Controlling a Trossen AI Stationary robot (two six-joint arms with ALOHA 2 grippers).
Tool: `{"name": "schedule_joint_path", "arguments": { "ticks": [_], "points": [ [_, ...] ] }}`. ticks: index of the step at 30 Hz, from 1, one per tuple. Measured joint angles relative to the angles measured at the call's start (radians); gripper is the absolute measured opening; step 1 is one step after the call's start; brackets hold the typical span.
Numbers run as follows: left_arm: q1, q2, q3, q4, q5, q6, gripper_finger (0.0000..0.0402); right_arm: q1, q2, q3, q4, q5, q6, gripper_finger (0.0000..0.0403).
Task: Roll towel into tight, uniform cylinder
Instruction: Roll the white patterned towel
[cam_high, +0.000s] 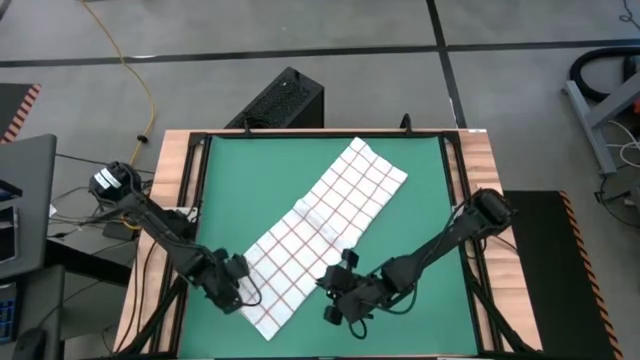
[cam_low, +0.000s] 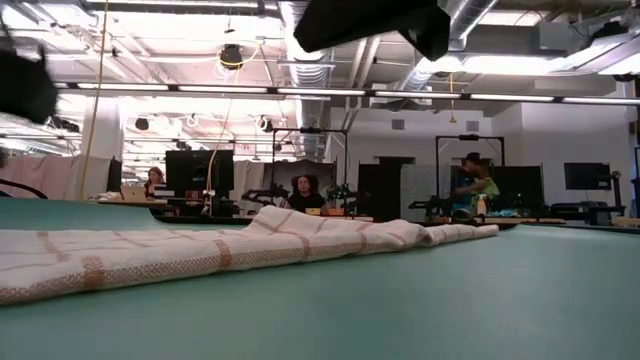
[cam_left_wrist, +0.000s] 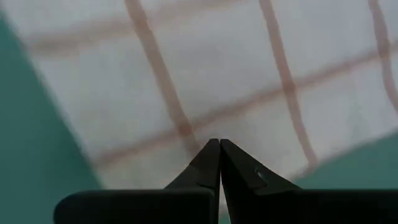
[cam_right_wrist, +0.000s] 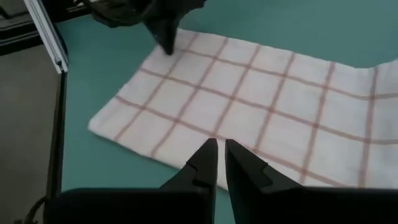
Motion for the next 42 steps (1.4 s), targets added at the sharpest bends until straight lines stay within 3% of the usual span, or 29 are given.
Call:
{"name": "schedule_joint_path", "arguments": {
  "ticks": [3, 10, 15, 19, 24, 27, 32, 35, 38, 42],
  "points": [
    [-0.034, -0.005, -0.062, 0.121, 0.041, -0.100, 0.0000, 0.001, -0.009, 0.018, -0.039, -0.001, 0.010, 0.0053],
    [-0.054, 0.011, -0.135, 0.408, 0.031, -0.222, 0.0000, 0.016, -0.009, 0.023, -0.219, 0.000, 0.137, 0.0062],
    [-0.038, 0.080, -0.114, 0.676, -0.017, -0.220, 0.0000, 0.025, -0.009, 0.023, -0.430, 0.000, 0.365, 0.0084],
    [0.021, 0.125, -0.069, 0.794, -0.043, -0.119, 0.0000, 0.020, -0.009, 0.023, -0.515, 0.002, 0.425, 0.0109],
    [0.103, 0.056, 0.015, 0.705, -0.035, 0.087, 0.0000, -0.028, -0.009, 0.023, -0.568, 0.028, 0.387, 0.0143],
    [0.208, -0.033, 0.032, 0.619, 0.011, 0.261, 0.0000, -0.088, -0.009, 0.023, -0.574, -0.021, 0.380, 0.0163],
    [0.474, -0.191, 0.033, 0.487, 0.233, 0.497, 0.0000, -0.183, -0.009, 0.023, -0.574, -0.137, 0.278, 0.0193],
    [0.625, -0.250, 0.033, 0.355, 0.280, 0.623, 0.0000, -0.228, -0.009, 0.023, -0.577, -0.157, 0.247, 0.0202],
    [0.748, -0.266, 0.032, 0.267, 0.311, 0.784, 0.0004, -0.264, -0.009, 0.023, -0.582, -0.158, 0.216, 0.0206],
    [0.886, -0.244, 0.032, 0.268, 0.499, 0.930, 0.0031, -0.307, -0.009, 0.023, -0.588, -0.237, 0.191, 0.0209]
  ]
}}
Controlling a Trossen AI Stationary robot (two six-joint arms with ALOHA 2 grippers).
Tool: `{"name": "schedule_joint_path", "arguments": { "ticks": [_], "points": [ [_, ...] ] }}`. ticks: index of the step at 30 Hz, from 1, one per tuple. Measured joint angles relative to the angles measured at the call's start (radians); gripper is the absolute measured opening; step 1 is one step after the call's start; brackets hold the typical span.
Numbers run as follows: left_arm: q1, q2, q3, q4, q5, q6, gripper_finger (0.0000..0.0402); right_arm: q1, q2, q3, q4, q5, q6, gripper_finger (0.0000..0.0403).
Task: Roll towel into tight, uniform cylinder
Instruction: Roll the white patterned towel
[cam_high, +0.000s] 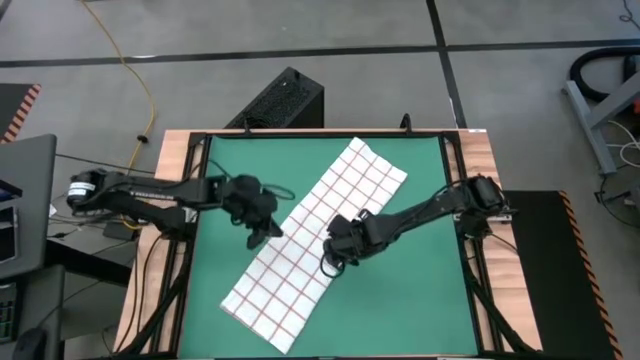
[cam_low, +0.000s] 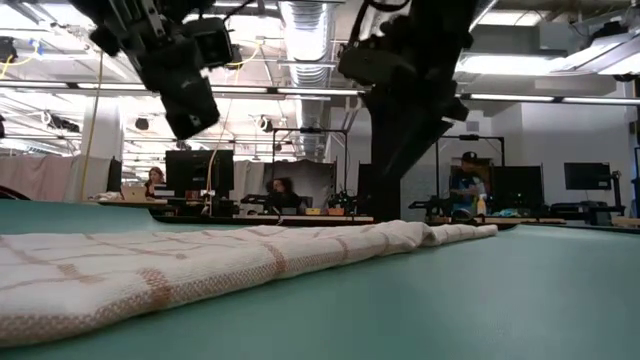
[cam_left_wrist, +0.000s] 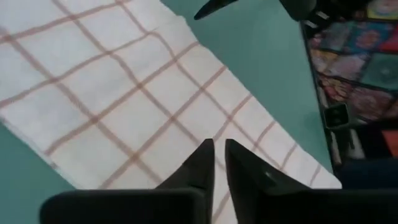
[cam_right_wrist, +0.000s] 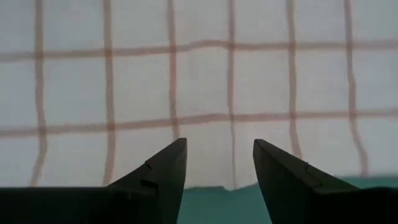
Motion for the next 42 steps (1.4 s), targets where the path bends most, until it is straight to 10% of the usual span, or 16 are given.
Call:
{"name": "schedule_joint_path", "arguments": {
  "ticks": [14, 32, 42],
  "points": [
    [0.283, 0.018, -0.022, -0.029, 0.149, -0.027, 0.0158, 0.162, 0.043, -0.072, 0.033, 0.191, 1.103, 0.0209],
    [0.307, 0.264, -0.070, 0.143, 0.249, -0.106, 0.0170, 0.152, 0.157, -0.069, 0.143, 0.085, 1.135, 0.0209],
    [0.266, 0.384, -0.066, 0.169, 0.048, -0.058, 0.0169, 0.151, 0.157, -0.070, 0.146, 0.083, 1.134, 0.0209]
  ]
}}
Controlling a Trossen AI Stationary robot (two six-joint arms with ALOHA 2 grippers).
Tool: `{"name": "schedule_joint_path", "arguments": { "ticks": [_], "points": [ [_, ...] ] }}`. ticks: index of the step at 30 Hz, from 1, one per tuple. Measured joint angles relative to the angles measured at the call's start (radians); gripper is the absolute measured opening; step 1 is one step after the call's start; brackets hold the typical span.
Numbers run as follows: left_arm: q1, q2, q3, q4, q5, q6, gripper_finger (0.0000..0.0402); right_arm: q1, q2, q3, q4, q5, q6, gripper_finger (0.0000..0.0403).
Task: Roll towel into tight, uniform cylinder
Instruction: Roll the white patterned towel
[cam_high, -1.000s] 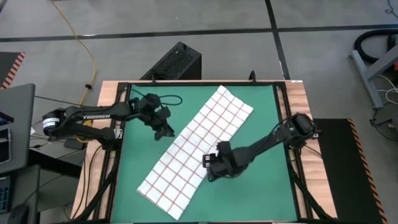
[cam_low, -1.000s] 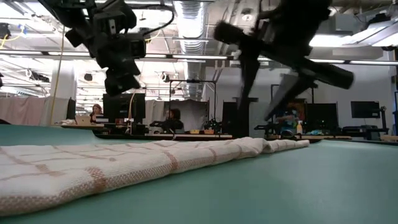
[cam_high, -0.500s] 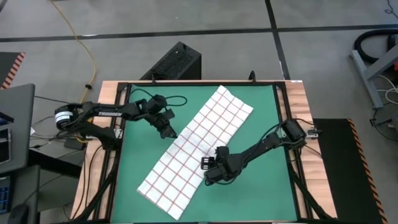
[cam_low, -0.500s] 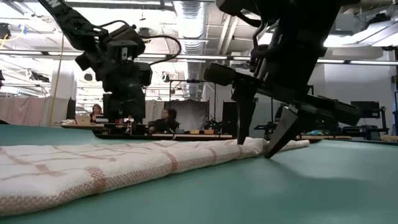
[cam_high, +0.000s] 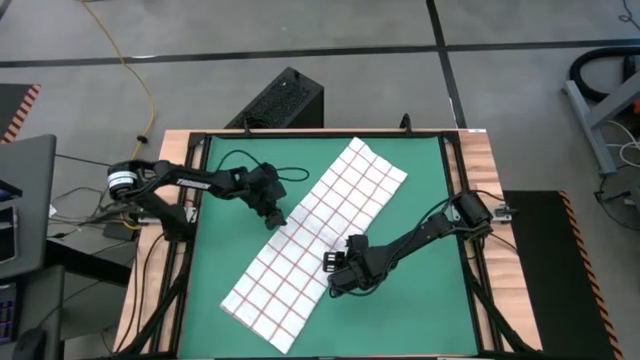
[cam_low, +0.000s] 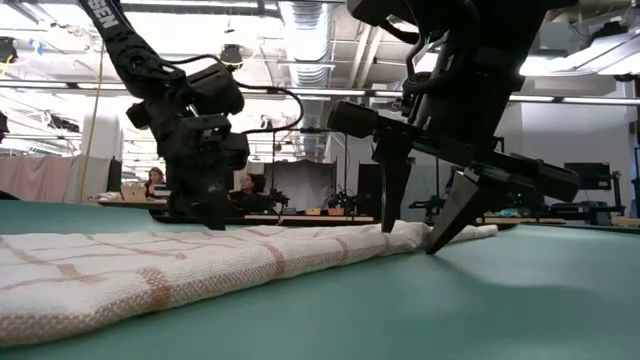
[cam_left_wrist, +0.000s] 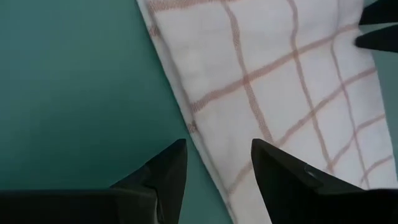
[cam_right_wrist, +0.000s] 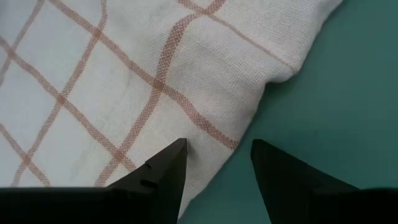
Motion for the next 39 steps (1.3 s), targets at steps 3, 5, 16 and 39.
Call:
{"name": "schedule_joint_path", "arguments": {
  "ticks": [3, 5, 16, 39],
  "points": [
    [0.001, 0.017, 0.000, 0.027, 0.002, -0.009, 0.0169, 0.000, 0.000, 0.000, 0.009, 0.000, 0.000, 0.0209],
    [0.001, 0.024, 0.001, 0.052, 0.000, -0.018, 0.0169, -0.002, 0.000, -0.001, 0.011, 0.000, 0.000, 0.0209],
    [0.007, 0.145, 0.004, 0.175, 0.063, -0.052, 0.0169, -0.049, 0.000, -0.001, 0.018, -0.021, -0.047, 0.0209],
    [-0.001, 0.131, 0.041, 0.195, 0.088, -0.084, 0.0002, -0.112, -0.020, 0.002, 0.021, -0.011, -0.226, 0.0006]
  ]
}}
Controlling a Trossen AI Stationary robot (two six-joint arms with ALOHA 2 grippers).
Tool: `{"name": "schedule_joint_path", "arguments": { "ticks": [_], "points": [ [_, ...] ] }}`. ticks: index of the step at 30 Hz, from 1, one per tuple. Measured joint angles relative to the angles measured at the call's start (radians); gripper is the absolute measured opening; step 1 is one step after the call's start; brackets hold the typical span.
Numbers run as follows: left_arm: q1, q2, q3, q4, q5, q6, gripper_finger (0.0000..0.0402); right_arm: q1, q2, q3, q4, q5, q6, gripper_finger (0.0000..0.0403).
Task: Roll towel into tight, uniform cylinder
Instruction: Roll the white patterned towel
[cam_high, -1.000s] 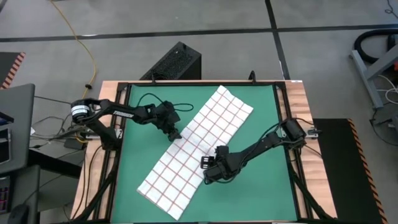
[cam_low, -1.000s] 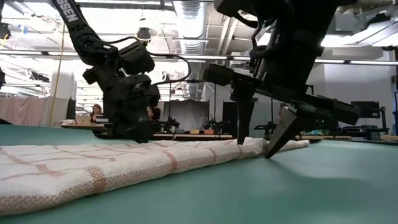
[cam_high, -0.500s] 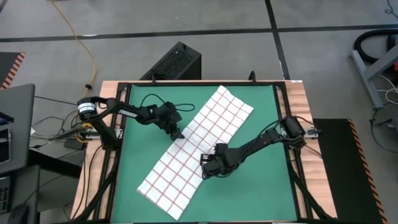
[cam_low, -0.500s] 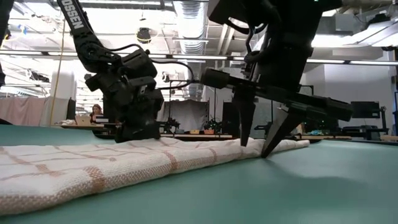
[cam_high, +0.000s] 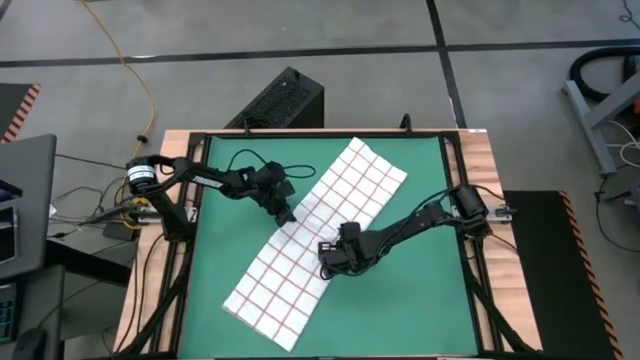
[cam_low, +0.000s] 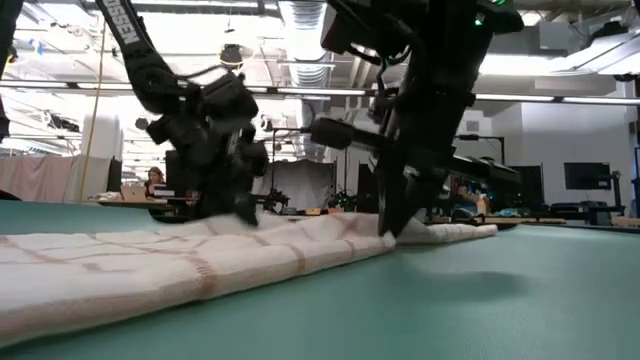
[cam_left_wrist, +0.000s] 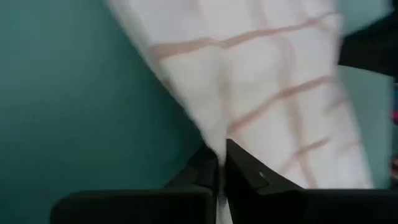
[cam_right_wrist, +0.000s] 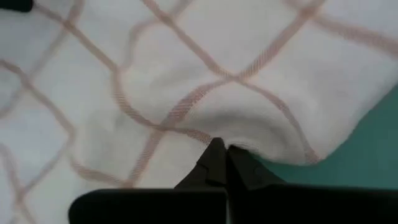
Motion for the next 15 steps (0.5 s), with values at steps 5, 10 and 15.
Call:
{"name": "schedule_joint_path", "arguments": {
  "ticks": [5, 10, 15],
  "points": [
    [-0.001, -0.125, 0.020, 0.011, 0.020, -0.018, 0.0001, 0.030, -0.066, 0.054, -0.117, 0.088, -0.002, 0.0003],
    [0.005, -0.273, 0.030, 0.013, 0.013, -0.035, 0.0000, 0.065, -0.136, 0.125, -0.316, 0.170, -0.002, 0.0002],
    [0.025, -0.397, 0.033, 0.015, -0.046, -0.029, 0.0000, 0.070, -0.191, 0.195, -0.500, 0.229, -0.035, 0.0002]
  ]
}}
